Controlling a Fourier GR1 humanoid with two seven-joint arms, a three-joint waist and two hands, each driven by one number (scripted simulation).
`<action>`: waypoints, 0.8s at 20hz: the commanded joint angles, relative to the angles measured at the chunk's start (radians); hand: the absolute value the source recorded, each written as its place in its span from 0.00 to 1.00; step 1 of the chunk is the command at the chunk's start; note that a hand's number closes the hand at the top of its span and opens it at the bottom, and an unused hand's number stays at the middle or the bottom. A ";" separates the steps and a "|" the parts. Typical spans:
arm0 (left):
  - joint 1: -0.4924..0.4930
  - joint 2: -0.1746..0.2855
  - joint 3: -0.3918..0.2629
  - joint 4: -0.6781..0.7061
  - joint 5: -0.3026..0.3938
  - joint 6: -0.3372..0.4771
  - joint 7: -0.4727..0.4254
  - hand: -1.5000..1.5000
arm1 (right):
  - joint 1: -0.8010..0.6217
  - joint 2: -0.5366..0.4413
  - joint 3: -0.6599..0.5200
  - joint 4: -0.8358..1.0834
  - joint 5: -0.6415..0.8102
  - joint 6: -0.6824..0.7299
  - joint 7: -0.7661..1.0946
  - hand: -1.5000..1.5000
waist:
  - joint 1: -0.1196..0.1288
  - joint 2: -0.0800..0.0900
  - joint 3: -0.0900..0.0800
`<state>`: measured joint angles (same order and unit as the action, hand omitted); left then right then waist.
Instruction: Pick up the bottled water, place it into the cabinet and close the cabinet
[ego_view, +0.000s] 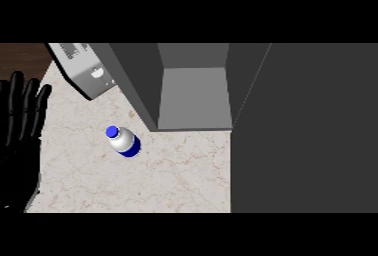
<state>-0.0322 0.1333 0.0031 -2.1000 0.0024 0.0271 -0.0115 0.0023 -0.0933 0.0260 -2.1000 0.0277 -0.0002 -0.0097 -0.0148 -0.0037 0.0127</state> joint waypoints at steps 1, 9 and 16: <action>0.029 0.003 0.024 -0.006 0.008 -0.017 -0.014 0.00 | -0.017 0.016 0.028 -0.041 0.068 -0.043 0.082 0.00 | 0.016 0.003 -0.013; 0.108 -0.130 -0.039 -0.015 0.073 0.109 0.125 0.00 | 0.191 0.018 0.188 -0.173 -0.028 0.093 0.093 0.00 | 0.020 -0.001 -0.013; 0.186 -0.133 -0.119 -0.195 0.024 0.160 0.246 0.00 | 0.230 0.051 0.327 -0.350 0.071 0.038 0.253 0.00 | 0.015 0.001 -0.013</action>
<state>0.1148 0.0107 -0.0705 -2.2231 0.0392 0.1632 0.1729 0.2188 -0.0579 0.2711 -2.3774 0.0476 0.0558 0.1693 0.0009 -0.0030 0.0001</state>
